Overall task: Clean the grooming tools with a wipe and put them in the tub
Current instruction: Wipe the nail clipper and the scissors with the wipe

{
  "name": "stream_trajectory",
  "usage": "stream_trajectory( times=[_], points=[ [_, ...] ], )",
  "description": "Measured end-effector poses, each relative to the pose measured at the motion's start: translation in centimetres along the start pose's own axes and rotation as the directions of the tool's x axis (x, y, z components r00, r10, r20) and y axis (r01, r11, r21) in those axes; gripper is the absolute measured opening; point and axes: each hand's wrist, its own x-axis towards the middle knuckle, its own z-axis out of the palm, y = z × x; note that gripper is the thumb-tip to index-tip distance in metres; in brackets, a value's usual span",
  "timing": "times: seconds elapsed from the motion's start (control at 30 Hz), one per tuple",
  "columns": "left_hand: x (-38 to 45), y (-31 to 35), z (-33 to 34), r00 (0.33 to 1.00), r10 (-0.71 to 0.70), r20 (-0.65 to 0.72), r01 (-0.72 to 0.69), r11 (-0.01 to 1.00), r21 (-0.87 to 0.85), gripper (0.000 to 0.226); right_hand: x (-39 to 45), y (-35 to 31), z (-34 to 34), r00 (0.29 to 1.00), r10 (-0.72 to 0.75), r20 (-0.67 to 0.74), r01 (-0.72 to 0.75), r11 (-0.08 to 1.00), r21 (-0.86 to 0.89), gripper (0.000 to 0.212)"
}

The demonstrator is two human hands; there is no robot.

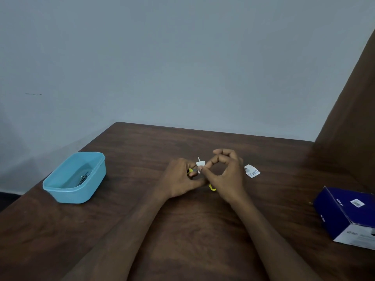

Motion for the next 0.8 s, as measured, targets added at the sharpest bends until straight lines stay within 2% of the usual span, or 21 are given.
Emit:
stream_trajectory(
  times=[0.1, 0.27, 0.4, 0.53, 0.7, 0.8],
  points=[
    [0.1, 0.0, 0.2, 1.0, -0.015, -0.011, 0.015, 1.0, 0.003, 0.062, 0.6, -0.1, 0.2, 0.998, 0.043, -0.037, -0.041, 0.998, 0.04, 0.024],
    [0.0, 0.1, 0.1, 0.999, -0.026, 0.021, 0.026, 1.0, 0.017, 0.065, 0.5, -1.1, 0.8, 0.983, 0.018, -0.183, 0.006, 0.991, 0.133, 0.023],
    [0.0, 0.2, 0.1, 0.999, -0.036, 0.022, 0.036, 0.999, 0.018, 0.064, 0.1, -0.3, -0.5, 0.996, -0.022, -0.091, 0.037, 0.985, 0.167, 0.025],
    [-0.2, 0.4, 0.0, 1.0, -0.004, 0.03, 0.004, 1.0, 0.007, 0.06, -0.1, 0.3, -0.4, 1.0, 0.004, 0.017, -0.006, 0.997, 0.077, 0.025],
    [-0.2, 0.5, 0.1, 1.0, -0.016, 0.021, 0.015, 0.999, 0.037, 0.062, 0.9, -0.4, 0.6, 0.998, 0.035, -0.055, -0.029, 0.994, 0.103, 0.022],
    [-0.2, 0.6, 0.1, 0.999, -0.022, 0.027, 0.02, 0.999, 0.044, 0.064, 0.8, -0.7, 0.6, 0.995, 0.004, -0.104, 0.012, 0.988, 0.153, 0.022]
  ],
)
